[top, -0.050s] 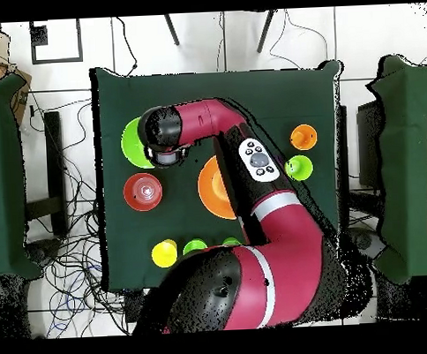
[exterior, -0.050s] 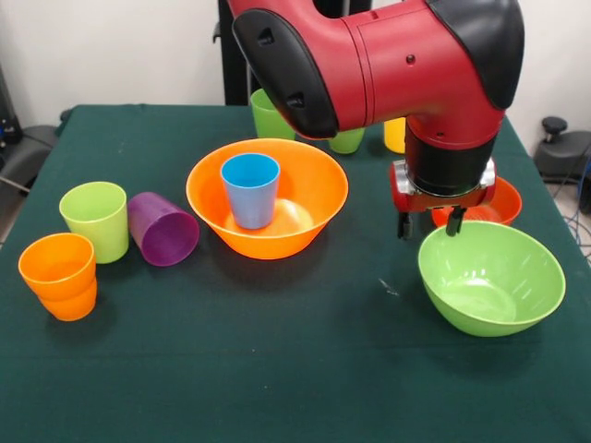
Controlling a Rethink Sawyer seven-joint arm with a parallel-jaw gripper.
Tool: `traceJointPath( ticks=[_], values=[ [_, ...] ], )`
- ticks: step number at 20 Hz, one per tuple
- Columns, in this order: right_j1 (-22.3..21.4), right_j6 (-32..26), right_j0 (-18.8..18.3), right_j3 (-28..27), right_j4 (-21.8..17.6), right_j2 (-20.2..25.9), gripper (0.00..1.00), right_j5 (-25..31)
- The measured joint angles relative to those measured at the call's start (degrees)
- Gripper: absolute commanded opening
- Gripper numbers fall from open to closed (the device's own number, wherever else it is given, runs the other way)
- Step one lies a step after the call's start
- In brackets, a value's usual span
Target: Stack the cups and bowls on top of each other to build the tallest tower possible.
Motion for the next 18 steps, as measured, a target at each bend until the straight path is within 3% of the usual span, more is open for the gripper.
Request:
traceJointPath(
  ticks=[18],
  values=[
    [-0.83,0.00,0.40,-0.52,-0.91,-1.66,1.00,0.00]
  ],
)
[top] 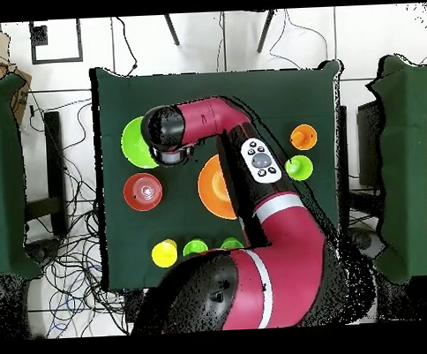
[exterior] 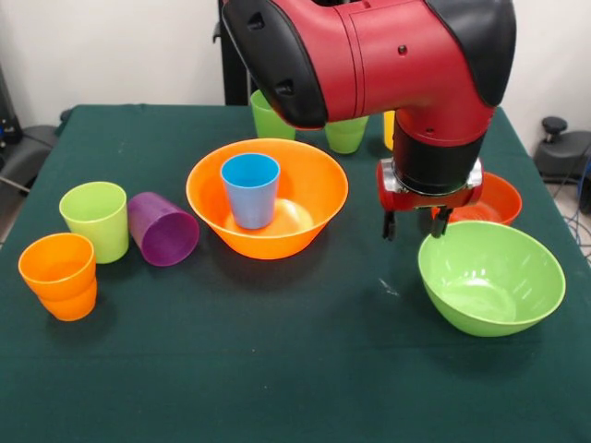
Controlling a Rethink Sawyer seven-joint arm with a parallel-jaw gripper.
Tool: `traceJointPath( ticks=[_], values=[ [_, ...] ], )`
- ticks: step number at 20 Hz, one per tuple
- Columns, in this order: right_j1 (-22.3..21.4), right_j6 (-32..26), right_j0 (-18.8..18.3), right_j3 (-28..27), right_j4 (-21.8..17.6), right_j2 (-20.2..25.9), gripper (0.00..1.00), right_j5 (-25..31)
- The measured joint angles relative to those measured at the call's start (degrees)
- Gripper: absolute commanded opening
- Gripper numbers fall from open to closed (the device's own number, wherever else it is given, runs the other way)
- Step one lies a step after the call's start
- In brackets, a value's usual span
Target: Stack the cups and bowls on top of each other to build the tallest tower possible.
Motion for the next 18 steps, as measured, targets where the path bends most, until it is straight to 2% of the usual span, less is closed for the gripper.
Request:
traceJointPath(
  ticks=[18],
  values=[
    [1.87,0.00,-0.14,-0.38,0.48,-0.21,1.00,-0.50]
  ],
)
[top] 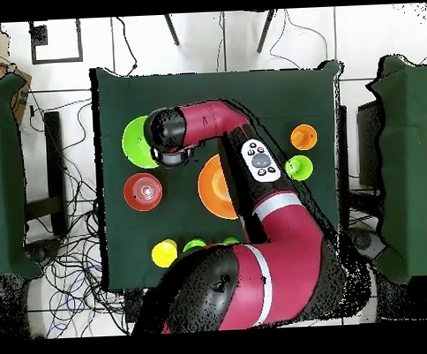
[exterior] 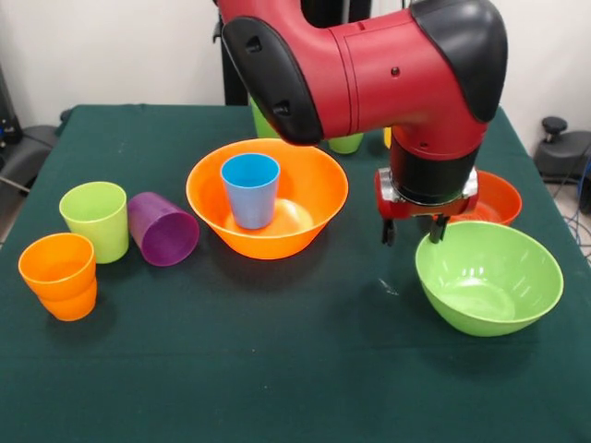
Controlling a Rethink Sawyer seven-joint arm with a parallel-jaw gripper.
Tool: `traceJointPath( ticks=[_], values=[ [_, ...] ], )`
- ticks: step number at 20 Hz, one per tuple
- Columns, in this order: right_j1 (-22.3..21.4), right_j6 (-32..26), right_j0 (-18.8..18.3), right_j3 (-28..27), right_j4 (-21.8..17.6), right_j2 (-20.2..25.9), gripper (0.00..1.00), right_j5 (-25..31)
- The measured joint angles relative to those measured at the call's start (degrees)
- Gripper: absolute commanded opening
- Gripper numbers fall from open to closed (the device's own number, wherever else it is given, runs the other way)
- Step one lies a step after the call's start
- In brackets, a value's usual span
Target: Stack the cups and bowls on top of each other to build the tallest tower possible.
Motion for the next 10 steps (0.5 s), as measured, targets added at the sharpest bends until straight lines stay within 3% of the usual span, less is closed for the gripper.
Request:
traceJointPath(
  ticks=[10],
  values=[
    [2.20,0.00,-0.58,0.18,1.07,0.10,1.00,-2.42]
  ],
)
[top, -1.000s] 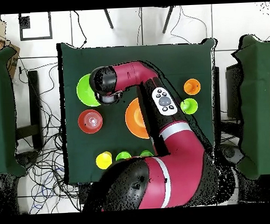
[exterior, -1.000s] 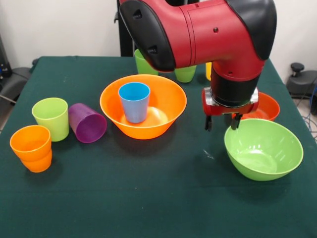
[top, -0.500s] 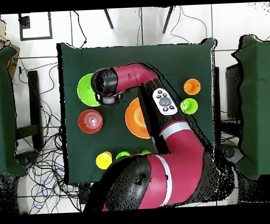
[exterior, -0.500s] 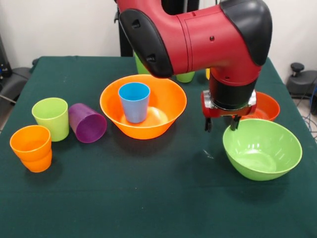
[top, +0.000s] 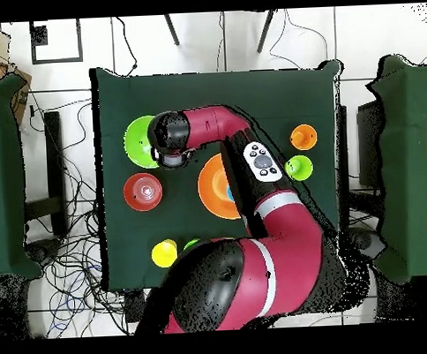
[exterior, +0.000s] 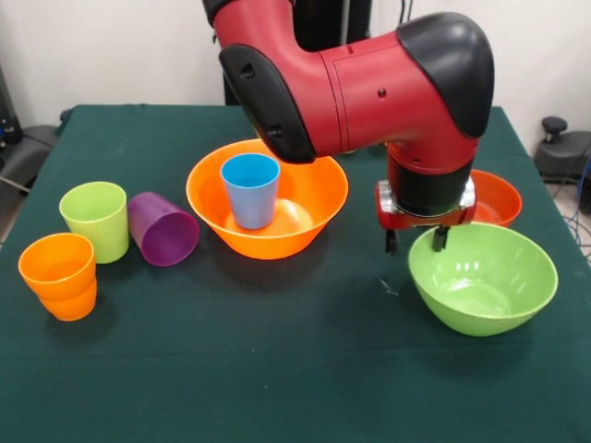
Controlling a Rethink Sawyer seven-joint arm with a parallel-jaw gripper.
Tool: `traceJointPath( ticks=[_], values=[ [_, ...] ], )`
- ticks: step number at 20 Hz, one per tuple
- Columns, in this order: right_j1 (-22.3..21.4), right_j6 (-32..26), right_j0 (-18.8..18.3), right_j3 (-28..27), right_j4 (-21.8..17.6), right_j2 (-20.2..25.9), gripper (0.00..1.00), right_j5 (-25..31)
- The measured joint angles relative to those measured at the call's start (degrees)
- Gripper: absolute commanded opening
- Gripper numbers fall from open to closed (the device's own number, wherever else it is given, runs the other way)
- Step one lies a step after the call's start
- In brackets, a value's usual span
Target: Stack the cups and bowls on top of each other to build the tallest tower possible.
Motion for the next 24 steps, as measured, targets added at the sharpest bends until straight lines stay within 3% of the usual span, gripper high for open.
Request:
traceJointPath(
  ticks=[19,20,24],
  values=[
    [2.33,0.01,1.23,-1.92,0.77,0.03,1.00,1.67],
    [2.33,0.01,1.38,-2.23,0.77,0.03,0.00,1.96],
    [2.10,0.00,1.45,-2.74,1.05,0.15,0.00,2.01]
  ],
)
